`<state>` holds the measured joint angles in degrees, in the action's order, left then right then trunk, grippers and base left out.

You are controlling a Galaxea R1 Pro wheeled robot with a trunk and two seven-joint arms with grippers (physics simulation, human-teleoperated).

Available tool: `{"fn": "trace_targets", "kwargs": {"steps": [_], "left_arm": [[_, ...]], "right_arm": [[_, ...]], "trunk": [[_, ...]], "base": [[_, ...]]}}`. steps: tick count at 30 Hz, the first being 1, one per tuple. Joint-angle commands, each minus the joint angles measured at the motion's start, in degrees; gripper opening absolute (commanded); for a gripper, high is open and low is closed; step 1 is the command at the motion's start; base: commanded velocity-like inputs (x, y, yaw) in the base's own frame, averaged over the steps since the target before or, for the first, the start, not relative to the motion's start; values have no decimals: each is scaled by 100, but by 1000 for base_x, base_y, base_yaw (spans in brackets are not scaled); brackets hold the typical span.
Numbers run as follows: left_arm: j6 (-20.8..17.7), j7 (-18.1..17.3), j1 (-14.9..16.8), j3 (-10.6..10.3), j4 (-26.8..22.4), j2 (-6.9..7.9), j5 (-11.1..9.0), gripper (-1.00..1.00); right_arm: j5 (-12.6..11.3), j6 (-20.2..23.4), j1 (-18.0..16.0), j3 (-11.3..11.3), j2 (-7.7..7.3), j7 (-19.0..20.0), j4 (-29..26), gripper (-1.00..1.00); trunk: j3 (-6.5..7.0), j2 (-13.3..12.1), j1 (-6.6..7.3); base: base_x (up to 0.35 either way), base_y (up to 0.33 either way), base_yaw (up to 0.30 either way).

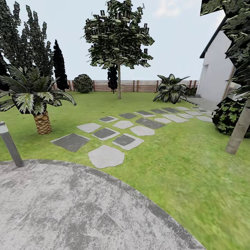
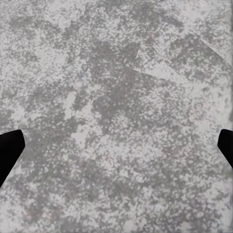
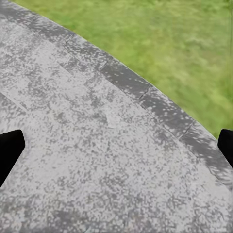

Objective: In the garden, pick up the pesticide atomizer on the floor and spray pesticide onto both trees until each tree trunk is fully covered.

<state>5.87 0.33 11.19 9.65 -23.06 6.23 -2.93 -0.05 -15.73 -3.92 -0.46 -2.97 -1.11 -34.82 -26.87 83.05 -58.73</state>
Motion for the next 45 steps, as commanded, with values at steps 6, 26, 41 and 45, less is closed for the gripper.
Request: {"fn": "trace_targets", "kwargs": {"steps": [6, 26, 41, 45], "left_arm": [[25, 2, -13, -7, 4, 9, -24, 100], [28, 2, -10, 29, 4, 14, -29, 100], [28, 0, 6, 25, 3, 18, -23, 100], [28, -1, 6, 23, 3, 18, -23, 100]], "right_arm": [[5, -47, 0, 2, 1, -12, 26, 100], [14, -54, 3, 13, 9, -12, 35, 100], [10, -52, -3, 11, 15, -12, 37, 100], [9, -53, -2, 11, 16, -12, 37, 100]], "trunk": [[-6, 3, 0], [-6, 3, 0], [-110, 123, -65], [-184, 284, -153]], "base": [[31, 11, 0], [284, 157, -20], [171, 37, -237], [1, 0, -21]]}}
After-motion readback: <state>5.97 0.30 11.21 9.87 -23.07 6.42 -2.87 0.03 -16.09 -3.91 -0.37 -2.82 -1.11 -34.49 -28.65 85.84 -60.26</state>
